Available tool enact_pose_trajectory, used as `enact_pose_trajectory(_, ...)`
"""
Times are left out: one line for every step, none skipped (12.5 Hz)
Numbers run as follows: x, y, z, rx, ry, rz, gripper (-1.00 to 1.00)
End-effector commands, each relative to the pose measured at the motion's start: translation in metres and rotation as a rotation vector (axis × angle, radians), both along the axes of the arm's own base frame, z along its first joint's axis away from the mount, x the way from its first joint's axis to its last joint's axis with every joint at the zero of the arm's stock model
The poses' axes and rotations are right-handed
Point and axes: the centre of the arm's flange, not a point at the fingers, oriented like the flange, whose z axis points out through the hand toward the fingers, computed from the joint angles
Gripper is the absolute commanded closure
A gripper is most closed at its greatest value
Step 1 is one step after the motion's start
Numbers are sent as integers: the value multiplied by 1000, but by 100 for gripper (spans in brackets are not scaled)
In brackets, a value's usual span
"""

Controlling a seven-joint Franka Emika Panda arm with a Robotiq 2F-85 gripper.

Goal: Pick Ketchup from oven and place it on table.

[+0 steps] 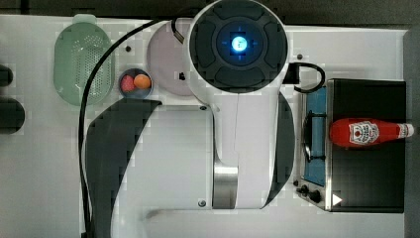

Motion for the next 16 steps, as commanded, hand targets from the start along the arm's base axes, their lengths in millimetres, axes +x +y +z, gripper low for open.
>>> enact_pose_trajectory(-110,-22,83,-3,21,8,-59)
enact_pose_trajectory(-110,-23,83,-3,21,7,-81)
enact_pose_trajectory(-109,-25,83,-3,18,3,-99)
enact_pose_trajectory(-108,-32,82,-8,15,-9,-100)
enact_pose_trajectory(-106,-43,80,-9,16,-29,-100)
enact_pose_trajectory(-104,-57,77,-4,14,-56,-100)
enact_pose_trajectory(-99,-76,72,2,6,-91,-100)
enact_pose_trajectory(-95,-98,65,8,-1,-132,-100)
enact_pose_trajectory(-90,-122,57,13,-11,-176,-100)
enact_pose_trajectory(-85,-148,48,15,-23,-222,-100)
enact_pose_trajectory(-82,-173,38,16,-27,-267,-100)
enact_pose_trajectory(-80,-197,26,15,-31,-311,-100)
enact_pose_trajectory(-77,-221,13,9,-37,-353,-100)
enact_pose_trajectory(-74,-244,0,-1,-48,-394,-100)
enact_pose_trajectory(-72,-265,-13,-14,-60,-429,-100)
enact_pose_trajectory(-70,-284,-26,-29,-69,-461,-100)
